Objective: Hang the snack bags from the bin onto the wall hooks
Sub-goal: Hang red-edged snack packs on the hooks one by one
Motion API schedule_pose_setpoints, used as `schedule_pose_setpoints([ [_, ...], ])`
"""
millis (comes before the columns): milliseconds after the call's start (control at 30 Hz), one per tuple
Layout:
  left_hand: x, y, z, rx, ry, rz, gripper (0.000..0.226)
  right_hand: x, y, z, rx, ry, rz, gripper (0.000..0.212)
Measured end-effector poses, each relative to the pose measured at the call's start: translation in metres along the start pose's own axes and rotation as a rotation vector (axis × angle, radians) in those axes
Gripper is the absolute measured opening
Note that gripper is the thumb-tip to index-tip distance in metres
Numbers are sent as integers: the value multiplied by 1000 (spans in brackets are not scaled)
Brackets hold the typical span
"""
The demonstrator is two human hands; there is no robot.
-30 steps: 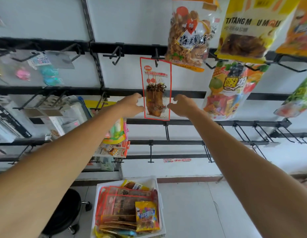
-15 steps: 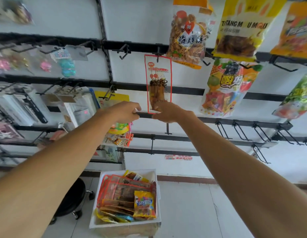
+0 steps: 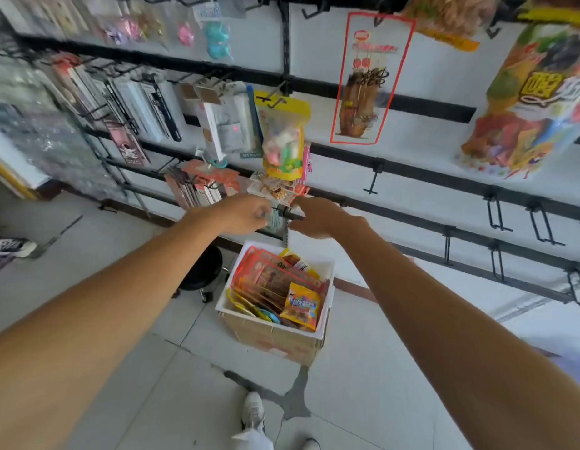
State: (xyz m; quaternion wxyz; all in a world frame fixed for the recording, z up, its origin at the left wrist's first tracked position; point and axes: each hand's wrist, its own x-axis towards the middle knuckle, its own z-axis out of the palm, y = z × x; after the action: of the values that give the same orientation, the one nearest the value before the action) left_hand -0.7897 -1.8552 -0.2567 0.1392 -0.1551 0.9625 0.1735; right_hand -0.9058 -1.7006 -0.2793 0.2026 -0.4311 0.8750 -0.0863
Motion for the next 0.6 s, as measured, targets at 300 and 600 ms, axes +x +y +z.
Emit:
schedule_pose_setpoints([
  [300, -14, -41, 69, -70, -92, -48, 34, 6, -14, 75, 19, -128, -11, 53],
  [600, 4, -106, 114, -200, -199, -87, 37, 49, -30, 136, 45, -264, 36, 51],
])
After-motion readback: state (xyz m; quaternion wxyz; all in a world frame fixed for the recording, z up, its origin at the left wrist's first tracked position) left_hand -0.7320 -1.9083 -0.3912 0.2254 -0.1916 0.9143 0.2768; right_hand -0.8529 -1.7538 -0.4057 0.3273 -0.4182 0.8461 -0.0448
